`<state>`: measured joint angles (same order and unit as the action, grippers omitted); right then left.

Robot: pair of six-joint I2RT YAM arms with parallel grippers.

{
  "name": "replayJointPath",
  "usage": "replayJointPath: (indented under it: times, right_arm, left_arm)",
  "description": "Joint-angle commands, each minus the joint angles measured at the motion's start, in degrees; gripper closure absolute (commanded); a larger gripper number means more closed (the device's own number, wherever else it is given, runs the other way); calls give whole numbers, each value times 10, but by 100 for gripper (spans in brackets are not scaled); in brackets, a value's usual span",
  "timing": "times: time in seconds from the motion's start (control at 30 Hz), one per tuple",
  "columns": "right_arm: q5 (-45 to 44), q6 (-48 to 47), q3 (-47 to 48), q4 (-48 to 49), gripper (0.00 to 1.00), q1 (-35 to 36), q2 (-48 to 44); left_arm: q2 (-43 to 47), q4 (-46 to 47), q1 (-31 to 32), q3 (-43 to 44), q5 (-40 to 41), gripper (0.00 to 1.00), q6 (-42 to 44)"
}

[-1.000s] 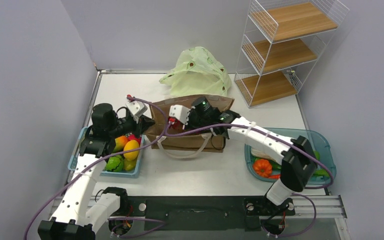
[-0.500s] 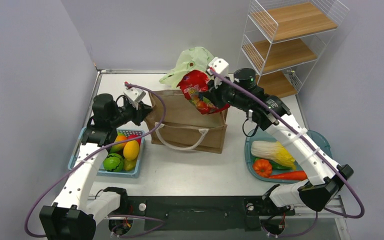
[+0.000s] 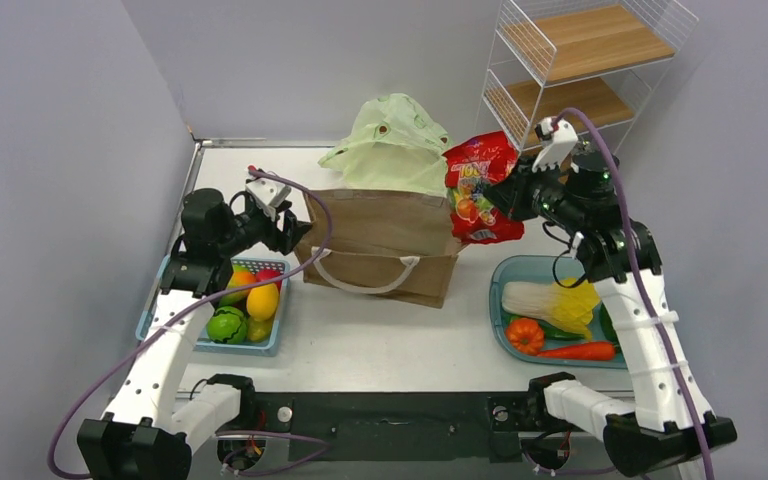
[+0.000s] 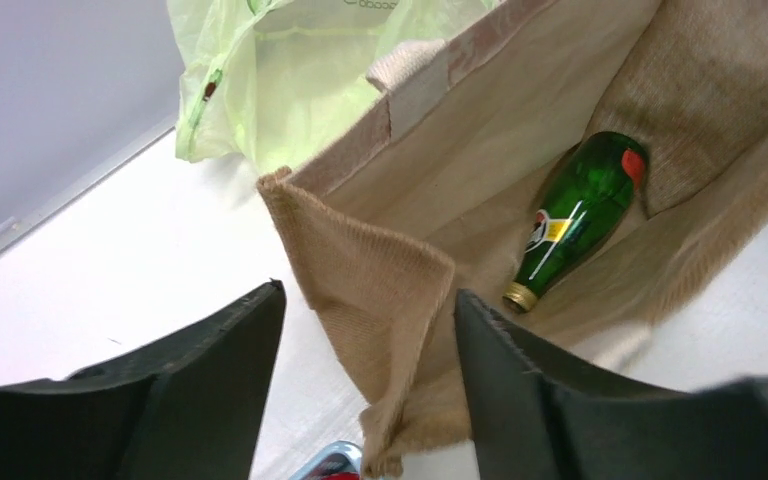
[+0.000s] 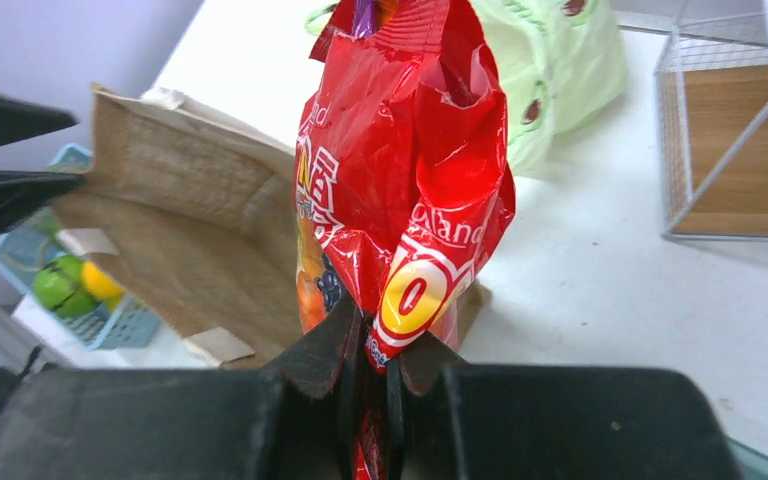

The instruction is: Untie the knot of the grocery bags and take out the mixed food

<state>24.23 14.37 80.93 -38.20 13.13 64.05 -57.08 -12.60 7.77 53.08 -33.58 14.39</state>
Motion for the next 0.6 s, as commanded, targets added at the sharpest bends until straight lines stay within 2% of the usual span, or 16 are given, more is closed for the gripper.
replayJointPath:
  times: [0.0,0.13,0.23,0.3,0.4,0.47,0.57]
  right_arm:
    - [76,42,-11,41,100,-2,-66]
    - [91,17,3,33,100,-1,-76]
    - [95,3,38,32,100,0,-70]
    - [103,-3,65,32,100,3,-60]
    - [121,-13,101,31,100,19,-47]
    - [131,-31,121,14,100,47,-36]
    - [134,-79,138,-28,100,103,-25]
  left_arm:
    - [21,21,-12,17,-24,33,-4]
    - [24,10,-29,84,-97,29,-14]
    - [-9,-30,-29,185,-144,29,-9]
    - [-40,-45,-21,246,-160,28,-41]
    - [-101,-65,13,323,-193,28,-104]
    - [-136,-90,54,385,-198,27,-113]
    - [-177,-119,108,429,-200,27,-132]
